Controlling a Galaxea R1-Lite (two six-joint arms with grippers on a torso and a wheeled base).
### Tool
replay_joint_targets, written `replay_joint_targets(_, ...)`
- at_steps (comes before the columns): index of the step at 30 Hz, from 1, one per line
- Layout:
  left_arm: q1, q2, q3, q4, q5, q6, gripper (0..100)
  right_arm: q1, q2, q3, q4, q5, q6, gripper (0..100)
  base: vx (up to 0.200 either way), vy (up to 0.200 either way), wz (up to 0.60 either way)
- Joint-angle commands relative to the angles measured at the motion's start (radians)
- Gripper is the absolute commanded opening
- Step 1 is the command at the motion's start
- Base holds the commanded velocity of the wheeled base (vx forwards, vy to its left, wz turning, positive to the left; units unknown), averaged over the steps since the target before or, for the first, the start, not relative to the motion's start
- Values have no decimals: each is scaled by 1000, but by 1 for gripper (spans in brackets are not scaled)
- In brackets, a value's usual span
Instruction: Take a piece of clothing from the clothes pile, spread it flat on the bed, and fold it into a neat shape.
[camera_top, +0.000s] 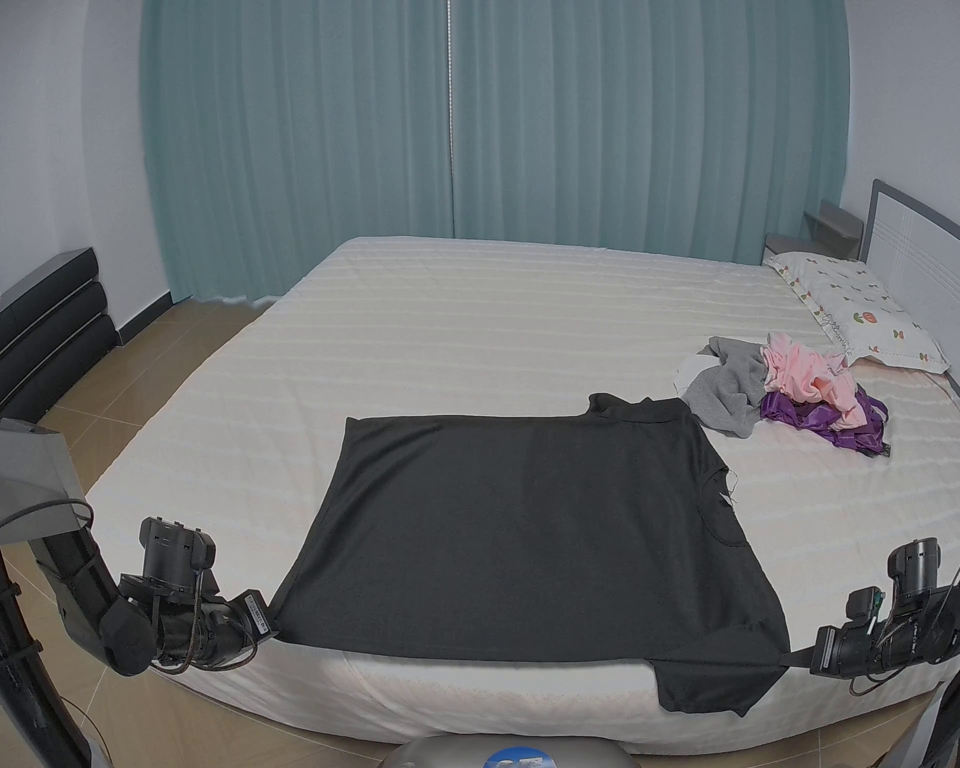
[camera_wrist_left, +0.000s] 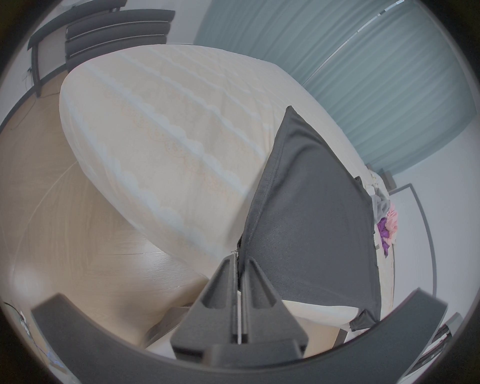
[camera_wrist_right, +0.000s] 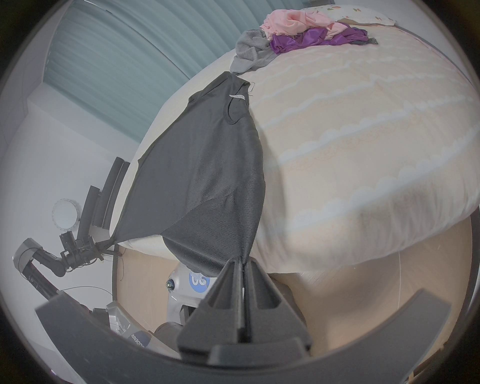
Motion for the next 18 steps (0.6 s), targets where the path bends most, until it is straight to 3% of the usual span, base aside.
replay_joint_targets(1,0,-17,18,9,1,12,0,-18,-65,18,50,0,-32,0,0,0,0)
replay_joint_targets(11,-1,-50,71,30,12,110,0,-88,-114,18,181,19,-182,0,0,0,0)
replay_joint_targets(18,-6,-117,71,131,18,161,0,-98,-180,18,282,19,-217,0,0,0,0)
